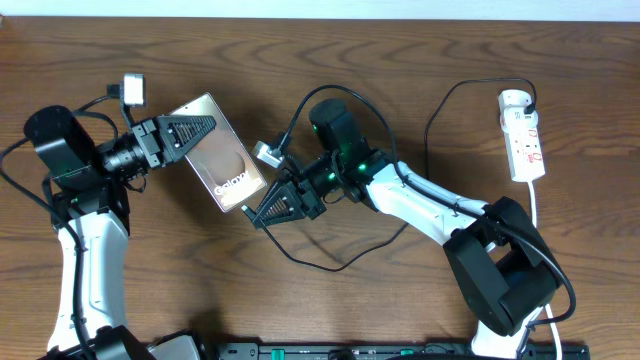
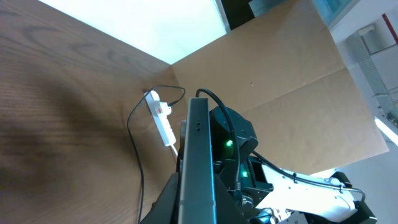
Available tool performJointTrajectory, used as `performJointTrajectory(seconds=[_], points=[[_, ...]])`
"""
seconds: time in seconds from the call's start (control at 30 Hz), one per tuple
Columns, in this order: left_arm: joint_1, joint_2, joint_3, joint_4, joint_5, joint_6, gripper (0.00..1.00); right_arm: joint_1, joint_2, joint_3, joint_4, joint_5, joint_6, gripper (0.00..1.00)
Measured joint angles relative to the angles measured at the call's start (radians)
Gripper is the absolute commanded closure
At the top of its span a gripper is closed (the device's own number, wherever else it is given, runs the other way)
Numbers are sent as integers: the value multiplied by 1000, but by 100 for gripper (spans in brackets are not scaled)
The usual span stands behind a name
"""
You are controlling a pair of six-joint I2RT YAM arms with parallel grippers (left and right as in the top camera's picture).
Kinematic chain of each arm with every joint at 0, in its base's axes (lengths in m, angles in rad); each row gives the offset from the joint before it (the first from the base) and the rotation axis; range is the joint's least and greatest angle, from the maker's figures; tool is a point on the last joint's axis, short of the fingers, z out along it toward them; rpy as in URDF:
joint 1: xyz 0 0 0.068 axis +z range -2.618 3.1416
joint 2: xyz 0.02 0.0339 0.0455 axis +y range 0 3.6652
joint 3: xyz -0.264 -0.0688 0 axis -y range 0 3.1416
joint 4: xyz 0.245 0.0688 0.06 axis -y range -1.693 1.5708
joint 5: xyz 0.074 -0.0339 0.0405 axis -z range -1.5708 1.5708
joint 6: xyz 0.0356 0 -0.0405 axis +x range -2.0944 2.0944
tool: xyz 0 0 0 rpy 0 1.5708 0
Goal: Plug charger to phone and switch on socket
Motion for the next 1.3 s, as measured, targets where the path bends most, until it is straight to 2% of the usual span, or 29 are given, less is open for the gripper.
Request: performJointTrajectory(seconds=[0.53,1.3], points=[[0,3,-22,0,0,20,93,-2,0,0,4,0,1,99],[0,5,-22,2,-5,-31,92,-33,0,0,3,-12,1,99]])
